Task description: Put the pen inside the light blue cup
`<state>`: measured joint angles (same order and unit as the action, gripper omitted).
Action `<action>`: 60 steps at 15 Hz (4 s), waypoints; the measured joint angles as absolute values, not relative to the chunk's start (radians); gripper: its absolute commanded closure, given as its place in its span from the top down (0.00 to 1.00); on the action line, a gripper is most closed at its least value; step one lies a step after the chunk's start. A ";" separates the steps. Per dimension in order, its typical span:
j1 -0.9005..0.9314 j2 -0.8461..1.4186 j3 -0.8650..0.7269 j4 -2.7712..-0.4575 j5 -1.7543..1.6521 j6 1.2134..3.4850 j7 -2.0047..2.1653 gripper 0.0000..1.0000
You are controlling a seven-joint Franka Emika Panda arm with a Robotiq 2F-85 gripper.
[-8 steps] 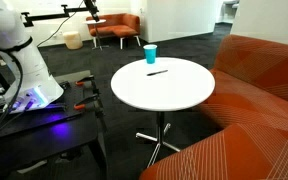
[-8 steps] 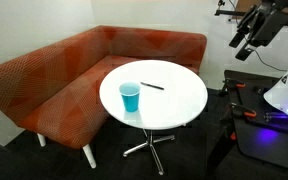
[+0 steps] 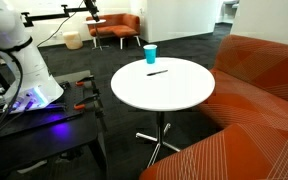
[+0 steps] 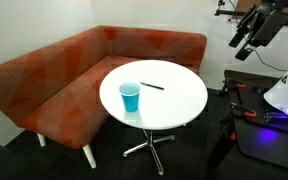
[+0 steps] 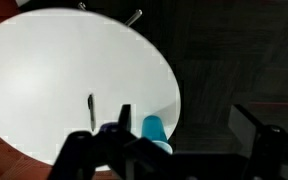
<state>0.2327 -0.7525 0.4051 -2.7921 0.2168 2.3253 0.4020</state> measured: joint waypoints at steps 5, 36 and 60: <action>0.179 -0.756 0.397 -2.791 0.116 2.325 0.403 1.00; -0.083 -0.175 0.132 -2.737 -0.115 2.909 0.207 1.00; -0.049 0.184 0.078 -2.477 0.021 2.908 0.070 1.00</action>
